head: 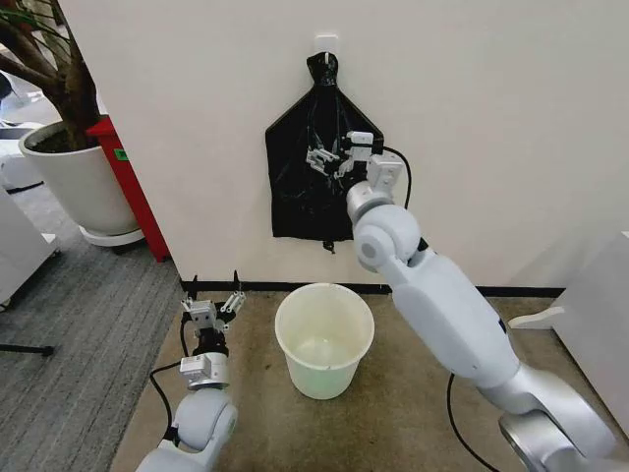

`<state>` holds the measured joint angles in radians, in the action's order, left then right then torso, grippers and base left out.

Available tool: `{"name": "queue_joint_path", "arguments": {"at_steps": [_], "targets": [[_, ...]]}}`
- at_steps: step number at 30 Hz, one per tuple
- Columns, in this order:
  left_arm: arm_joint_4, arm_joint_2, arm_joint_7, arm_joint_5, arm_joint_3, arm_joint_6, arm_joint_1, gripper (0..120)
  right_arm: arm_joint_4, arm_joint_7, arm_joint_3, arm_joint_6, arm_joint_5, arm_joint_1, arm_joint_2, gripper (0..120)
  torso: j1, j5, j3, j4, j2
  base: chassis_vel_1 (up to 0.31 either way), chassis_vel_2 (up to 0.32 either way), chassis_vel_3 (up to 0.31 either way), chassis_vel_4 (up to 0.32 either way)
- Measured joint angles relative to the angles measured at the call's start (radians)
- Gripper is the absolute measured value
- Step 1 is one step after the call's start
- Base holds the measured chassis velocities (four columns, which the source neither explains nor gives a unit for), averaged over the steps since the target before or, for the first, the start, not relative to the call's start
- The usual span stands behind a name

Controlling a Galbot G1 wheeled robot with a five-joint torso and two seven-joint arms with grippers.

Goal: Place the garbage bag over the trash bin.

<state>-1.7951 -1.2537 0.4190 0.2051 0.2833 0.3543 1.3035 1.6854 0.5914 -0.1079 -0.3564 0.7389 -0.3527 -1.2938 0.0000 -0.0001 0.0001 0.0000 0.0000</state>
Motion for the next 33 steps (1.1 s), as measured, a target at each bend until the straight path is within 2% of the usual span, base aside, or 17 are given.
{"name": "queue_joint_path", "arguments": {"at_steps": [6, 18, 23, 33], "targets": [[0.000, -0.001, 0.000, 0.000, 0.001, 0.001, 0.000, 88, -0.053, -0.004, 0.005, 0.008, -0.044, -0.003, 0.010, 100, 0.000, 0.0001, 0.000, -0.0001, 0.000, 0.000, 0.000, 0.000, 0.000], [-0.006, 0.004, 0.000, 0.000, 0.001, 0.001, 0.001, 89, -0.076, 0.026, 0.002, -0.017, -0.123, -0.026, 0.011, 100, 0.000, 0.0001, 0.000, -0.0001, 0.000, 0.000, 0.000, 0.000, 0.000], [-0.010, 0.008, 0.000, 0.001, 0.003, 0.001, 0.003, 88, -0.067, 0.100, -0.007, -0.093, -0.219, -0.035, 0.009, 100, 0.000, 0.0001, 0.000, -0.0001, 0.000, 0.000, 0.000, 0.000, 0.000], [-0.010, 0.004, 0.000, -0.001, -0.001, 0.000, 0.003, 88, -0.092, 0.167, -0.019, -0.106, -0.331, -0.030, -0.017, 98, 0.000, 0.0001, 0.000, 0.0000, 0.000, 0.000, 0.000, 0.000, 0.000]]}}
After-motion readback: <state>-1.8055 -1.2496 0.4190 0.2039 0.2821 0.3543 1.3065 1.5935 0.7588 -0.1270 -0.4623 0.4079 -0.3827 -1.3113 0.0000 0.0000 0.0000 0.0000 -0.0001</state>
